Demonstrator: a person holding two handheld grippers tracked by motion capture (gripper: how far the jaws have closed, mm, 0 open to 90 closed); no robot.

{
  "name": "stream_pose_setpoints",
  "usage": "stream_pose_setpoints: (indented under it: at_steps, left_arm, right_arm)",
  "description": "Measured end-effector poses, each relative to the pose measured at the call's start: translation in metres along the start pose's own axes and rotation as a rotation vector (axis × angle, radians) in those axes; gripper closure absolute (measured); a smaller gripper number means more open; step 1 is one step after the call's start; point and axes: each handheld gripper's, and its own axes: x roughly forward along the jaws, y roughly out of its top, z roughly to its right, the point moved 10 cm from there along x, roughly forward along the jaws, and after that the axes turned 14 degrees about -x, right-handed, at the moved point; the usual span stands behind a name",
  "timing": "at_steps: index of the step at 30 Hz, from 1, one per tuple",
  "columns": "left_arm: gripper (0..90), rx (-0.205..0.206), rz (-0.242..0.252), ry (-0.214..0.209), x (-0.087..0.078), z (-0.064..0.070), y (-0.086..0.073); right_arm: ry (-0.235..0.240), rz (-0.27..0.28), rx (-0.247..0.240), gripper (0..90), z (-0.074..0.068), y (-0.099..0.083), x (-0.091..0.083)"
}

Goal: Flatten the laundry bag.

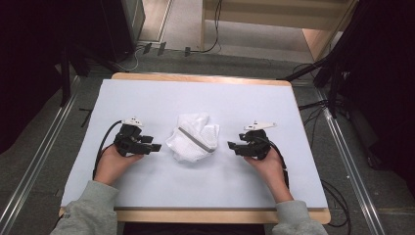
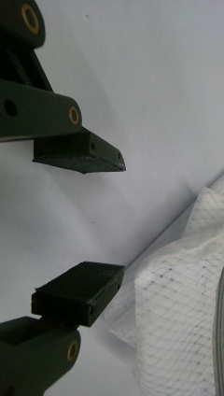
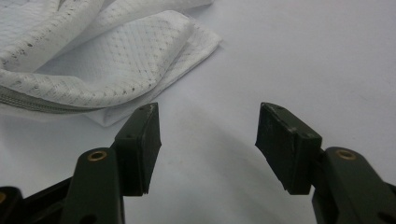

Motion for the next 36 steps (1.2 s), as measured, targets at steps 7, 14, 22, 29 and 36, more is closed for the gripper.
stream_pose_setpoints:
  at_steps: [7,14,22,29,36]
  left_arm:
    - [41.2,-0.023,0.007,-0.021,0.001,0.000,0.007]
    - [40.5,-0.018,-0.003,-0.024,0.005,0.002,0.013]
    - [40.5,-0.008,-0.019,-0.033,0.011,0.006,0.016]
    - [40.0,-0.012,-0.025,-0.038,0.014,0.008,0.017]
    - [39.7,-0.011,-0.029,-0.039,0.015,0.008,0.017]
  right_arm:
    - [0.017,0.005,0.026,43.0,-0.003,-0.004,-0.005]
    - [0.011,-0.014,0.047,44.0,-0.003,-0.012,-0.011]
    - [0.002,-0.016,0.049,44.1,-0.001,-0.017,-0.015]
    - [-0.007,-0.029,0.039,42.9,0.000,-0.021,-0.017]
    - [-0.005,-0.028,0.037,41.9,0.000,-0.022,-0.016]
